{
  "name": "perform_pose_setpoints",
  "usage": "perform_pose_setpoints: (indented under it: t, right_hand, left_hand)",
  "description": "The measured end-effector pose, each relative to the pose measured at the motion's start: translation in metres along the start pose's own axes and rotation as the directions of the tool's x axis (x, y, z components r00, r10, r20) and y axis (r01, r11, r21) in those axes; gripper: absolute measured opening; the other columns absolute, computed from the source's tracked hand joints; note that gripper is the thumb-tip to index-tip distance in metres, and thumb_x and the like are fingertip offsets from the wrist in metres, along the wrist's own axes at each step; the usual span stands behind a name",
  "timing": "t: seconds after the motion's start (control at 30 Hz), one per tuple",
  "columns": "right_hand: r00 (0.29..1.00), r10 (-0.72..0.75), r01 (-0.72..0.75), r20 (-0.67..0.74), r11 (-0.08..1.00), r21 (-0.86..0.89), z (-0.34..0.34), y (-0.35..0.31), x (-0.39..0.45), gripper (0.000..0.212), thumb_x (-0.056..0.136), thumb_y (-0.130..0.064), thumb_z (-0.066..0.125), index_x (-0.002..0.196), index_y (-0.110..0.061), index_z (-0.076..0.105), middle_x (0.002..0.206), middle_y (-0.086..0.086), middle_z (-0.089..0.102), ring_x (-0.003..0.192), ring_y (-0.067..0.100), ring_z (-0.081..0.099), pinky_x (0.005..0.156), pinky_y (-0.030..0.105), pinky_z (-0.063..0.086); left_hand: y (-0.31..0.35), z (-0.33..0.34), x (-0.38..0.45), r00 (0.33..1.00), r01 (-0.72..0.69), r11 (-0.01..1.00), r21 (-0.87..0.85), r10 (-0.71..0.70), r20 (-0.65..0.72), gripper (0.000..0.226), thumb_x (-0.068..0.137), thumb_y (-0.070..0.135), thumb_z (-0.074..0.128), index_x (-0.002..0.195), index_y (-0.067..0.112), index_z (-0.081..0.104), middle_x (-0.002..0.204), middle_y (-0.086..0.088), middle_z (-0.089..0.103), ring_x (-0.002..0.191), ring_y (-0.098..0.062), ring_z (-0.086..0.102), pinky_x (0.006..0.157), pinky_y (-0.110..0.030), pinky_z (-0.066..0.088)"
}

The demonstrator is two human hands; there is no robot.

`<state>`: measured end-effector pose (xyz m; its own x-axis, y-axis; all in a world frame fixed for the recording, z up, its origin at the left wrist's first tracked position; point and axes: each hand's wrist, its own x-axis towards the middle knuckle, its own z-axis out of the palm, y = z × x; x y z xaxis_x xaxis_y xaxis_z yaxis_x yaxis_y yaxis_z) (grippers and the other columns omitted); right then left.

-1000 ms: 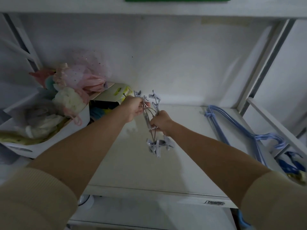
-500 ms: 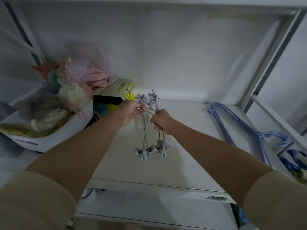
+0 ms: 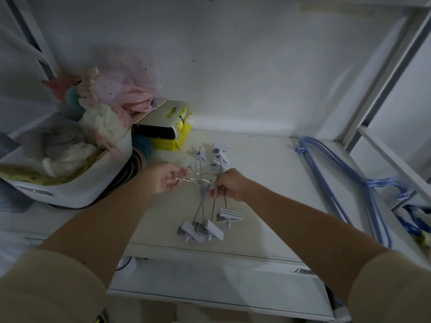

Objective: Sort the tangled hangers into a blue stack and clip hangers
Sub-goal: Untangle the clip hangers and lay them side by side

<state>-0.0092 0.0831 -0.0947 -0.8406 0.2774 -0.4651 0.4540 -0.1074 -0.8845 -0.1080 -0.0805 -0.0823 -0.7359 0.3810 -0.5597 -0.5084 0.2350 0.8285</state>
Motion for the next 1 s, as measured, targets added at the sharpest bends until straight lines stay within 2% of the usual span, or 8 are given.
perform_pose_setpoints:
  t: [0.2,0.33,0.4,0.57,0.67,0.77,0.9,1.0]
  right_hand:
    - [0.982,0.001,-0.042,-0.191,0.976,-0.213,-0.010,0.013,0.020,0.010,0.091,0.003,0.047,0.081,0.000,0.049,0.071,0.018,0.057,0.062,0.034,0.065,0.072,0.046,0.057]
    - [0.956,-0.070,-0.083,-0.285,0.868,-0.490,-0.017,0.014,0.019,0.007,0.085,-0.009,0.057,0.089,-0.004,0.057,0.077,0.013,0.058,0.057,0.023,0.055,0.048,0.027,0.045]
    - [0.955,-0.076,-0.095,-0.286,0.837,-0.538,-0.022,0.014,0.020,0.011,0.084,-0.015,0.059,0.088,-0.008,0.051,0.075,0.008,0.052,0.061,0.021,0.050,0.048,0.024,0.038]
    - [0.945,-0.062,-0.163,-0.322,0.764,-0.625,-0.031,0.019,0.027,0.057,0.080,-0.032,0.068,0.127,-0.007,0.046,0.115,0.012,0.053,0.106,0.028,0.056,0.081,0.033,0.049]
    - [0.903,-0.231,-0.139,-0.364,0.644,-0.753,-0.029,0.018,0.024,0.056,0.081,-0.025,0.064,0.130,-0.010,0.041,0.126,0.013,0.045,0.121,0.032,0.043,0.095,0.040,0.044]
    - [0.860,-0.404,0.039,-0.312,0.662,-0.749,-0.013,0.005,0.013,0.021,0.080,-0.012,0.053,0.100,-0.009,0.056,0.099,0.009,0.057,0.097,0.027,0.053,0.077,0.035,0.048]
    - [0.986,-0.041,-0.057,-0.164,0.835,-0.547,0.015,-0.005,0.007,0.018,0.082,-0.006,0.056,0.065,-0.006,0.055,0.046,0.005,0.058,0.036,0.016,0.053,0.039,0.019,0.046]
    - [0.984,0.113,-0.163,-0.139,0.883,-0.440,0.022,0.004,0.011,0.017,0.087,-0.007,0.060,0.073,0.001,0.064,0.048,0.010,0.058,0.031,0.018,0.054,0.042,0.025,0.051]
  left_hand:
    - [-0.024,-0.011,0.021,0.985,0.028,0.984,0.174,0.002,-0.171,0.023,0.091,0.001,0.053,0.069,0.005,0.054,0.052,-0.004,0.058,0.034,-0.005,0.054,0.032,-0.010,0.040]
    - [-0.024,-0.004,0.028,0.926,-0.108,0.865,0.490,0.267,-0.267,0.010,0.081,0.005,0.062,0.088,0.011,0.059,0.075,-0.011,0.059,0.070,-0.024,0.057,0.063,-0.027,0.047]
    - [-0.019,0.001,0.025,0.901,-0.151,0.729,0.668,0.380,-0.211,0.006,0.082,0.013,0.060,0.088,0.014,0.059,0.079,-0.008,0.057,0.076,-0.023,0.054,0.061,-0.026,0.040]
    - [-0.013,0.011,0.040,0.912,-0.168,0.619,0.767,0.393,-0.117,0.029,0.092,0.028,0.048,0.111,0.011,0.061,0.117,-0.011,0.061,0.102,-0.028,0.057,0.085,-0.032,0.044]
    - [-0.013,0.014,0.046,0.879,-0.187,0.468,0.864,0.472,-0.066,0.040,0.092,0.031,0.044,0.127,0.017,0.057,0.134,-0.010,0.055,0.126,-0.030,0.046,0.105,-0.038,0.039]
    - [-0.006,0.008,0.044,0.736,-0.247,0.311,0.918,0.676,-0.031,0.026,0.086,0.023,0.049,0.099,0.014,0.069,0.109,-0.012,0.067,0.107,-0.032,0.057,0.087,-0.039,0.046]
    - [-0.001,0.000,0.037,0.749,-0.247,0.277,0.929,0.663,0.002,0.034,0.082,0.010,0.049,0.050,0.005,0.038,0.053,-0.014,0.038,0.057,-0.034,0.041,0.046,-0.033,0.028]
    - [-0.003,-0.003,0.036,0.783,-0.249,0.292,0.923,0.622,0.015,0.036,0.078,0.011,0.052,0.046,0.013,0.036,0.049,-0.005,0.035,0.051,-0.022,0.035,0.049,-0.027,0.022]
